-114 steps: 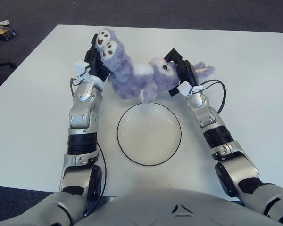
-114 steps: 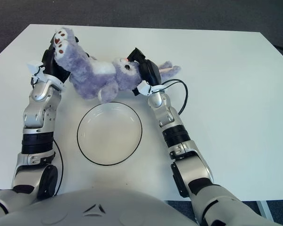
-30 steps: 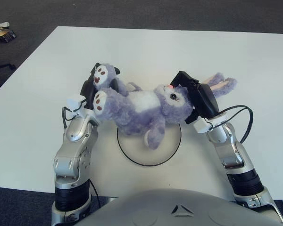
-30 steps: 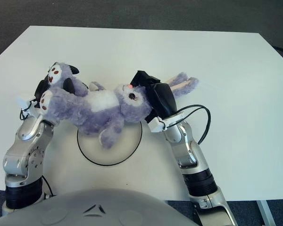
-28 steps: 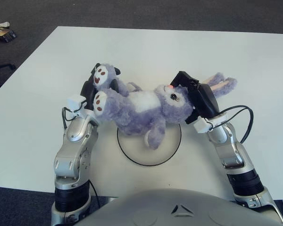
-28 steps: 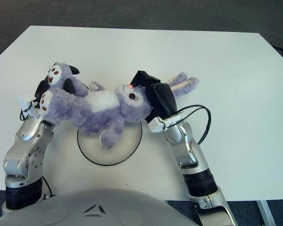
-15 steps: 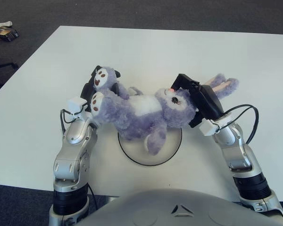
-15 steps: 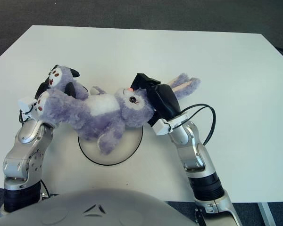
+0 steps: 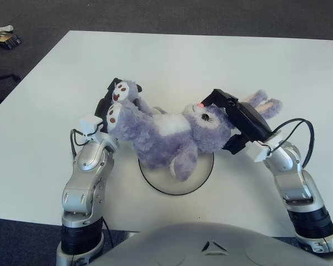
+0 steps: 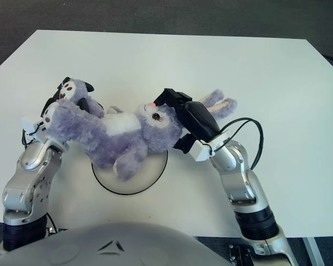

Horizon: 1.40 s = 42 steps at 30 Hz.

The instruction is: Put the doll into the plate.

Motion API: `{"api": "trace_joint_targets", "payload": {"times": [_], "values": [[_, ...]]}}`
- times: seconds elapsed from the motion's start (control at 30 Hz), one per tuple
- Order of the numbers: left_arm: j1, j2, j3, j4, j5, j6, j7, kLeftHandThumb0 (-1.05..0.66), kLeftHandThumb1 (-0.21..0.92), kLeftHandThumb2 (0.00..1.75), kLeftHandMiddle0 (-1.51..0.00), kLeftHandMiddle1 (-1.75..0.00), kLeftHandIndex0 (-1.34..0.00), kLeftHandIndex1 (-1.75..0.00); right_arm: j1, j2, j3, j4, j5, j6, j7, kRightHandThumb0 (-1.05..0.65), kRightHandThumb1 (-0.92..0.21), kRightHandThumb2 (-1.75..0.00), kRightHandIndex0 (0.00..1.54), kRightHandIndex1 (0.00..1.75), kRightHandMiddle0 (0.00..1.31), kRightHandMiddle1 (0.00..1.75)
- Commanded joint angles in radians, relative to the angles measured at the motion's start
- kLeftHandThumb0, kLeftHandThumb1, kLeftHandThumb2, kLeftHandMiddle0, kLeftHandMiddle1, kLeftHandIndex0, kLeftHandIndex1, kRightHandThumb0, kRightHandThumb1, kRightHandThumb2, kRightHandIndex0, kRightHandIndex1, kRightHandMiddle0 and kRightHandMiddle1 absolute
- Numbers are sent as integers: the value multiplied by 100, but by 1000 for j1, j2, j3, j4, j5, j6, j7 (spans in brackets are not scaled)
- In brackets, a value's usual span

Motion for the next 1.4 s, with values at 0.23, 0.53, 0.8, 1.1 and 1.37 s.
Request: {"api": "trace_joint_targets", "payload": {"times": [0.23, 0.53, 0.8, 1.1, 1.37], "values": [[-8, 32, 37, -55, -42, 82, -21, -1, 56, 104, -38, -173, -27, -175, -30, -68, -49, -33, 93, 55, 114, -44, -21, -104, 8, 58, 0, 77], [-28, 30, 102, -74, -125, 114, -30, -1, 55, 106, -40, -175, -25, -175, -79, -122, -75, 23, 133, 12, 159, -52, -26, -97, 9, 46, 0, 70], [-8, 7, 220, -168, -324, 145, -20, 0, 49, 112, -52, -170, -24, -175, -148, -189, -124, 54, 221, 37, 239, -65, -36, -87, 16, 41, 0, 75], [-124, 85, 420, -73, -546, 178, 19, -1, 55, 101, -50, -162, -23, -175, -196, -218, -220, 60, 370, 179, 294, -61, -26, -92, 23, 44, 0, 83], [-222, 97, 453, 0, -561, 100, 86, -1, 62, 90, -45, -158, -22, -175, -337, -242, -264, 302, 471, 70, 350, -65, -30, -91, 26, 48, 0, 89]]}}
